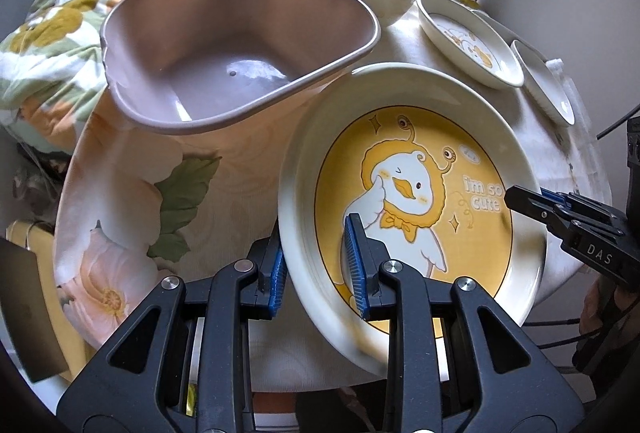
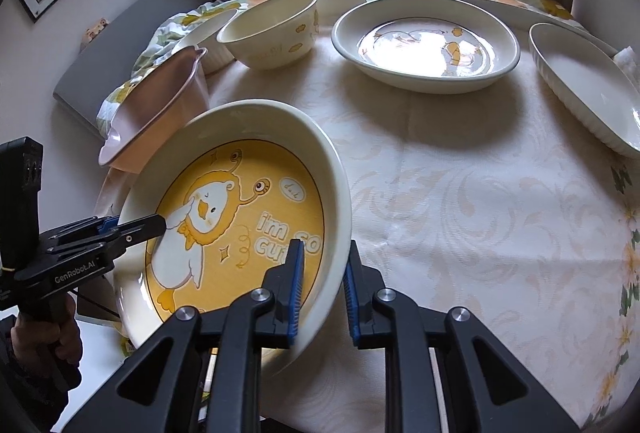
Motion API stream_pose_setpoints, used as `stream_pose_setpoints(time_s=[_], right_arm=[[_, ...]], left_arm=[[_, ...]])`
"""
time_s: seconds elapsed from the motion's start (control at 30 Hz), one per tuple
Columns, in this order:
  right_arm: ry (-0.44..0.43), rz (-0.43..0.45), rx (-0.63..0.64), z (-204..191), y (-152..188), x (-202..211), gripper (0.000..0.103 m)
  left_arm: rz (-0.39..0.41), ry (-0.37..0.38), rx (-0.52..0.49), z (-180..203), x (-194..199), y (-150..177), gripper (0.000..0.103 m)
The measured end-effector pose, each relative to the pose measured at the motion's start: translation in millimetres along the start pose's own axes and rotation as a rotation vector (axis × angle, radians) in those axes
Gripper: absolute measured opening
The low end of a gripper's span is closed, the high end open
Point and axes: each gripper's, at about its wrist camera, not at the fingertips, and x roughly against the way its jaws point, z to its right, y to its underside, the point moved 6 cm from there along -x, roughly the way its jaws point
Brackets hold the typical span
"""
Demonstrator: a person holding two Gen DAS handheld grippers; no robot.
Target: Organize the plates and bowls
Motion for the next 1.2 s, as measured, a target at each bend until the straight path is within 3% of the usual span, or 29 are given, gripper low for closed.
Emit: stream_pose_setpoints(time_s=[0.07, 0.1, 0.13, 0.2, 0.5, 0.77, 0.8, 0.83, 0.87, 0.9, 0.97, 1.13, 1.2], right_arm=[[-0.013, 0.0, -0.004, -1, 1, 0, 0.023], [-0.016, 0.001, -0.004, -1, 2, 0, 0.031], [-0.016, 0.002, -0.003, -1, 2, 0, 0.045], [-0.02, -0.002, 0.001, -3, 4, -1, 0.053], [-0.031, 0.019, -0.004, 1, 8, 13, 0.053], [-0.024, 0.107, 0.02, 17, 2, 95, 0.053], [-0.016, 0.123, 0.027, 19, 1, 109, 0.059], [-0.006, 0.133, 0.031, 21, 1, 120, 0.082], [0.004, 0.151, 0.031, 25, 0, 135, 0.095], [0.01, 0.169, 0.029, 29, -1, 147, 0.103], [0.03, 0.208, 0.018, 42, -2, 175, 0.103], [0.098, 0.221, -0.044, 84, -5, 217, 0.103], [0.171, 0.216, -0.062, 108, -8, 232, 0.103]], left_arm=[[-0.009, -0.006, -0.008, 3, -1, 0, 0.03], [-0.014, -0.012, -0.014, 5, -2, 0, 0.038], [-0.012, -0.022, -0.023, 7, -2, 0, 0.045], [0.001, -0.042, -0.035, 10, -2, 1, 0.076], [0.028, -0.098, -0.032, 22, 11, 9, 0.077], [0.174, -0.122, -0.089, 81, 104, -5, 0.077], [0.2, -0.118, -0.095, 93, 119, -8, 0.085], [0.236, -0.119, -0.104, 110, 136, -12, 0.092], [0.266, -0.122, -0.111, 120, 148, -15, 0.103], [0.292, -0.118, -0.12, 130, 157, -18, 0.103], [0.337, -0.082, -0.164, 160, 171, -27, 0.103], [0.338, -0.027, -0.245, 221, 174, -57, 0.103], [0.33, 0.02, -0.274, 244, 169, -73, 0.103]])
